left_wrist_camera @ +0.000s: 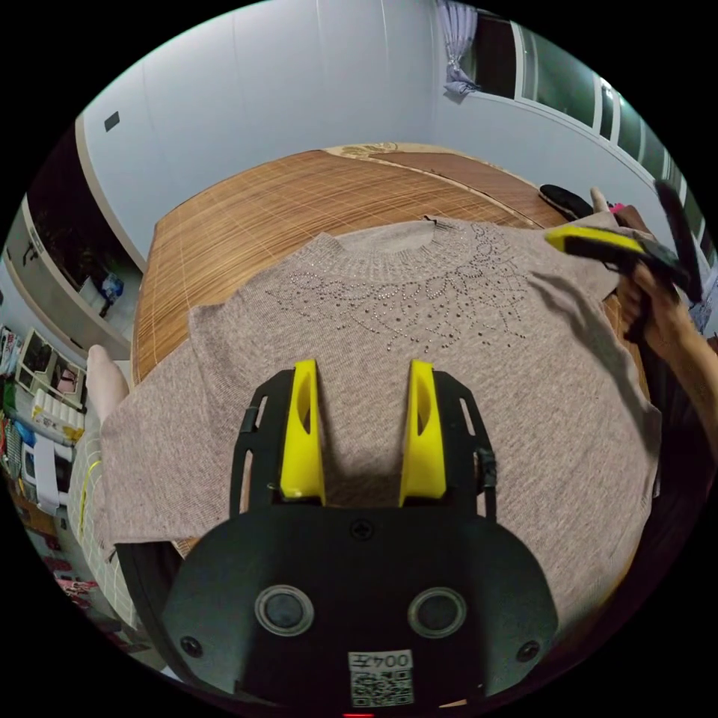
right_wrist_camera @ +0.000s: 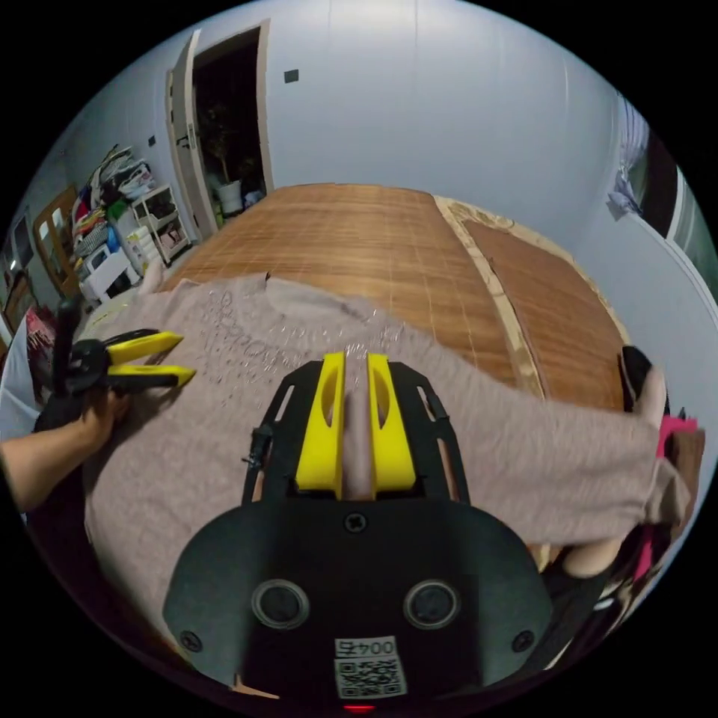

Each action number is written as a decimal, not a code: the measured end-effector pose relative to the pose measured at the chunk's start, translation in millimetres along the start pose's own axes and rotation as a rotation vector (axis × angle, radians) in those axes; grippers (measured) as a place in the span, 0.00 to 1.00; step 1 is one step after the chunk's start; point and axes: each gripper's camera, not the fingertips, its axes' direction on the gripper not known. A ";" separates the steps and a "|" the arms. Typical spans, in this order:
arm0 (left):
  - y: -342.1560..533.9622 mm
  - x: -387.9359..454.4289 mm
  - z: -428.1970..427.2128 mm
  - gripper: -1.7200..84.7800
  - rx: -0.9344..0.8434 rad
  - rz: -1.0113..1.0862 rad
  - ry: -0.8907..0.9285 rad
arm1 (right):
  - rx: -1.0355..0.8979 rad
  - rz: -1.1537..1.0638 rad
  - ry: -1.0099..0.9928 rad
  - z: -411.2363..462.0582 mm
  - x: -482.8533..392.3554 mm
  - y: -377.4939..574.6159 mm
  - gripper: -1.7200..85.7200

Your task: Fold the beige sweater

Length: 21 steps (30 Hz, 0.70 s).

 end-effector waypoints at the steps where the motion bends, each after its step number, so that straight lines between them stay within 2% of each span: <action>1: 1.2 0.1 1.3 0.21 0.001 -0.002 0.002 | -0.007 -0.033 0.024 15.2 3.7 -24.2 0.08; 10: 9.8 6.4 7.7 0.21 0.010 -0.002 -0.002 | -0.205 -0.158 0.030 117.3 23.1 -138.0 0.09; 21: 14.1 17.8 10.9 0.21 0.011 -0.003 -0.004 | -0.288 -0.196 -0.032 139.4 37.9 -164.2 0.09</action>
